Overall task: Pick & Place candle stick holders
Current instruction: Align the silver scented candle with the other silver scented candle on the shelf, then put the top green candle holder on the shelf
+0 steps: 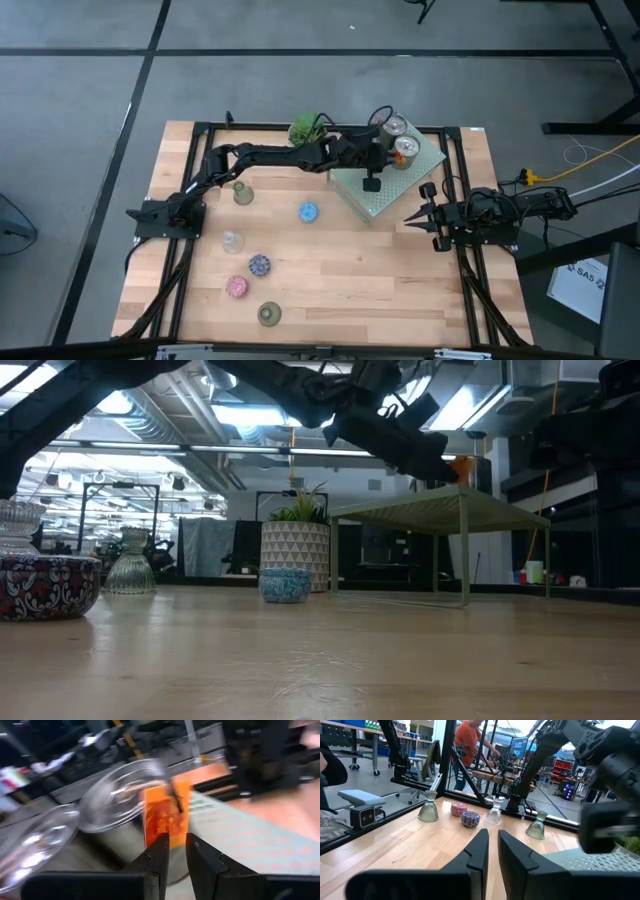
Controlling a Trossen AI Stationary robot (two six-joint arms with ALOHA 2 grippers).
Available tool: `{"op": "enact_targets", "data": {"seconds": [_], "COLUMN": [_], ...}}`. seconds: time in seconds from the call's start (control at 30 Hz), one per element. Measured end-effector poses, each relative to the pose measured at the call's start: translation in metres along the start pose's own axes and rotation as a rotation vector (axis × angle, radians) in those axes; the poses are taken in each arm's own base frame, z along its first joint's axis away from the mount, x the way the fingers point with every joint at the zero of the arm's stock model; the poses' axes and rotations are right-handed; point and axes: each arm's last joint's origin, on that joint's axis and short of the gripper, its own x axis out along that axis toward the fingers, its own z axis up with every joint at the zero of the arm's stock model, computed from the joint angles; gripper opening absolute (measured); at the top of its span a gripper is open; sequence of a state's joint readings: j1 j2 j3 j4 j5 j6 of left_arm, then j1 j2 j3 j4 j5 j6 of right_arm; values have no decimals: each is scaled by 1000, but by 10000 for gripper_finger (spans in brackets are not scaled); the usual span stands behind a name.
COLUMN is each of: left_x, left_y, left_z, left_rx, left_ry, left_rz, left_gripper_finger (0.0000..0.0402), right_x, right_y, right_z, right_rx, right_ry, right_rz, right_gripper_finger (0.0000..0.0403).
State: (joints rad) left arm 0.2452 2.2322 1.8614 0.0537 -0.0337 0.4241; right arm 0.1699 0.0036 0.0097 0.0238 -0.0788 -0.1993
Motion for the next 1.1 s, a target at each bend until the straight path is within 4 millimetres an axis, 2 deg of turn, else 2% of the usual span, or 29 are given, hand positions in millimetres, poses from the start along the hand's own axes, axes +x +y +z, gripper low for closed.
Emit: {"op": "enact_targets", "data": {"seconds": [0.27, 0.43, 0.53, 0.8, 0.93, 1.0, 1.1], "left_x": [-3, -9, -25, -100, -144, -163, -188], "left_y": [12, 1, -9, -38, -57, -64, -73], "left_z": [6, 16, 31, 74, 92, 99, 101], "left_rx": [-16, -52, -35, 71, 134, 145, 171], "left_ry": [-33, -29, 48, 274, 362, 390, 480], "left_rz": [105, 91, 114, 40, 22, 26, 36], "left_gripper_finger": [59, 59, 59, 54, 24, 7, 3], "right_x": [0, 0, 0, 0, 0, 0, 0], "right_y": [0, 0, 0, 0, 0, 0, 0], "right_z": [0, 0, 0, 0, 0, 0, 0], "right_rx": [0, 0, 0, 0, 0, 0, 0], "right_ry": [0, 0, 0, 0, -1, -1, -1], "right_rz": [0, 0, 0, 1, 2, 2, 2], "right_gripper_finger": [43, 43, 43, 43, 43, 43, 43]}}
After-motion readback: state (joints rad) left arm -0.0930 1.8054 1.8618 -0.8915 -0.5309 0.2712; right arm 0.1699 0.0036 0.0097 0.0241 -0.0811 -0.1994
